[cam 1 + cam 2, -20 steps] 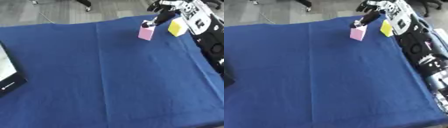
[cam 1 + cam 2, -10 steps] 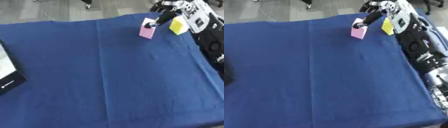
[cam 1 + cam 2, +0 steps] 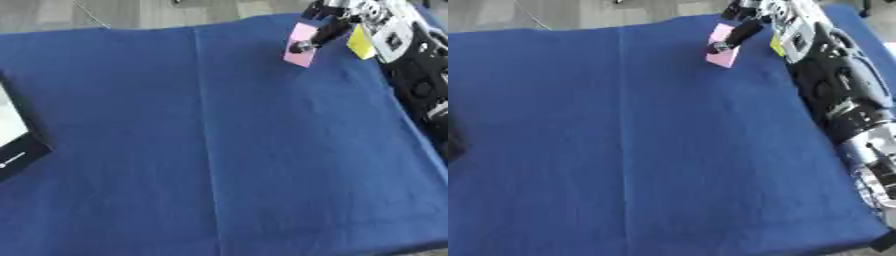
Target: Pick up the objects with one hand, pass them to the other hand, and then place them into the box on the other side of the table.
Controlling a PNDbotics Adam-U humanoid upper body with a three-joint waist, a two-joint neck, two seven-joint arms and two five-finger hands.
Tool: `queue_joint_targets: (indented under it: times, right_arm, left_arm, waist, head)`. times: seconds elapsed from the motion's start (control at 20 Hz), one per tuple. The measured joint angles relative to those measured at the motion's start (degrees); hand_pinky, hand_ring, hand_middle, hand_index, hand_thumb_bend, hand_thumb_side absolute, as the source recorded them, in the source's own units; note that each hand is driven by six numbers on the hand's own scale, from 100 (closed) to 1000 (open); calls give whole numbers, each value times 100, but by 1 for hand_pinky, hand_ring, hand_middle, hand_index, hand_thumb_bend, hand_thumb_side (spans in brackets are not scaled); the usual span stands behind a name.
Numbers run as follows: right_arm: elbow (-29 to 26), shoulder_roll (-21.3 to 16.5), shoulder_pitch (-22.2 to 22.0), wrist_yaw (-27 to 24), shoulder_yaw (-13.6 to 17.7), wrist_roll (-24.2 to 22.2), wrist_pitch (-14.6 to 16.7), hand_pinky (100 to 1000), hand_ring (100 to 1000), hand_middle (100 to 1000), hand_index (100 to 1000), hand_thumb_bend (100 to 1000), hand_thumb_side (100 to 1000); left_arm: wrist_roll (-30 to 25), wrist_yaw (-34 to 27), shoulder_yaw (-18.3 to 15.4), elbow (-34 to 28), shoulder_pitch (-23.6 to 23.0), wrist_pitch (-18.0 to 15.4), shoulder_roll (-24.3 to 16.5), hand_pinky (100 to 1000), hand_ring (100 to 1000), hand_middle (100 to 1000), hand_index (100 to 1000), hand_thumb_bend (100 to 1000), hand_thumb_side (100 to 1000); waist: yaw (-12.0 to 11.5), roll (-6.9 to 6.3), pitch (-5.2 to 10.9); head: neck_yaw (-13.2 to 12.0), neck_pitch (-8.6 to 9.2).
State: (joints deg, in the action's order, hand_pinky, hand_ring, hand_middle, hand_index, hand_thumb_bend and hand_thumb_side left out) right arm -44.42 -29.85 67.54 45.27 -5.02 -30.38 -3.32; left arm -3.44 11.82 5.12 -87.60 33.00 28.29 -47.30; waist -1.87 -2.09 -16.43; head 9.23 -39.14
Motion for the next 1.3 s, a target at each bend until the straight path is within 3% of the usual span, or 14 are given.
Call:
queue_joint_targets:
  times: [0.6,1.3]
  right_arm:
    - [111,-6,6,422,154,270,-133,931,943,891,888,569,381]
    - [250,-8,45,468,261,258,-248,927,934,882,887,571,360]
  left_arm:
    - [27,-20,-33,-1,-4,22,0,745,654,640,773,530,461]
    - [63,-20,-37,-5,-20,33,2,742,655,641,771,525,458]
  waist:
    - [-28,0,-106]
    - [-69,0,-214]
  head:
    - [99,67]
    - [196,180]
